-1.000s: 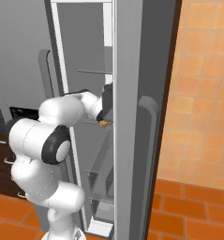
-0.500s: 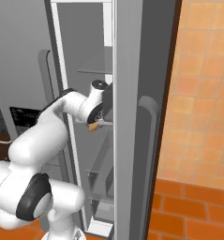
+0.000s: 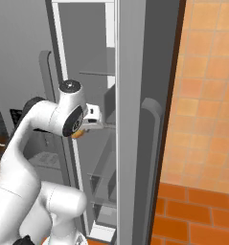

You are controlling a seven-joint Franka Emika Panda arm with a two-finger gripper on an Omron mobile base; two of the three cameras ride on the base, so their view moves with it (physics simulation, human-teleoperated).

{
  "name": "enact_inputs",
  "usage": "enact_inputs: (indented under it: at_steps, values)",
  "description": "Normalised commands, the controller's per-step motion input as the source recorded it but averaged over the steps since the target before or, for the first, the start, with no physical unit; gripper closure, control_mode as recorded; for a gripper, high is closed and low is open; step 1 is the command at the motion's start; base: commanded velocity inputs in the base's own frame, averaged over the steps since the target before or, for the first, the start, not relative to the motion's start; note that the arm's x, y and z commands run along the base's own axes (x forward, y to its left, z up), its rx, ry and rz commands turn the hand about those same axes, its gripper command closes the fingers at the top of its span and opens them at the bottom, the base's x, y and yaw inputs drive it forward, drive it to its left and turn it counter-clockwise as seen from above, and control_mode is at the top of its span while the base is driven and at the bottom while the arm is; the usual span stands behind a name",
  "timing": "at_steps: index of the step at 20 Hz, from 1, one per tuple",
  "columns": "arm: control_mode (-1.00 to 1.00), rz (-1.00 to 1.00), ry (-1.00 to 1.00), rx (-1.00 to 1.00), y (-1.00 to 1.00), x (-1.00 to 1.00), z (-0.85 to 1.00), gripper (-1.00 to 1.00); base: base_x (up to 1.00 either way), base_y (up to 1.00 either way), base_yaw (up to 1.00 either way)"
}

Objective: Place one potato and one fish in each tupperware on the nearby counter, to pack two identical lunches.

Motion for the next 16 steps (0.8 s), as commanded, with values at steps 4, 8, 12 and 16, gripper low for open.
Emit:
enact_inputs:
  at_steps: [4,8,12,16]
  values:
    - [-1.0,-0.12,-0.27,0.0,0.3,-1.0,0.55,1.0,0.0,0.0,0.0]
    - [-1.0,-0.19,-0.14,0.15,0.27,-0.9,0.51,1.0,0.0,0.0,0.0]
    - [-1.0,-0.06,-0.02,0.2,0.35,-0.78,0.78,1.0,0.0,0.0,0.0]
    - [-1.0,0.01,-0.15,0.0,0.21,-0.39,0.77,1.0,0.0,0.0,0.0]
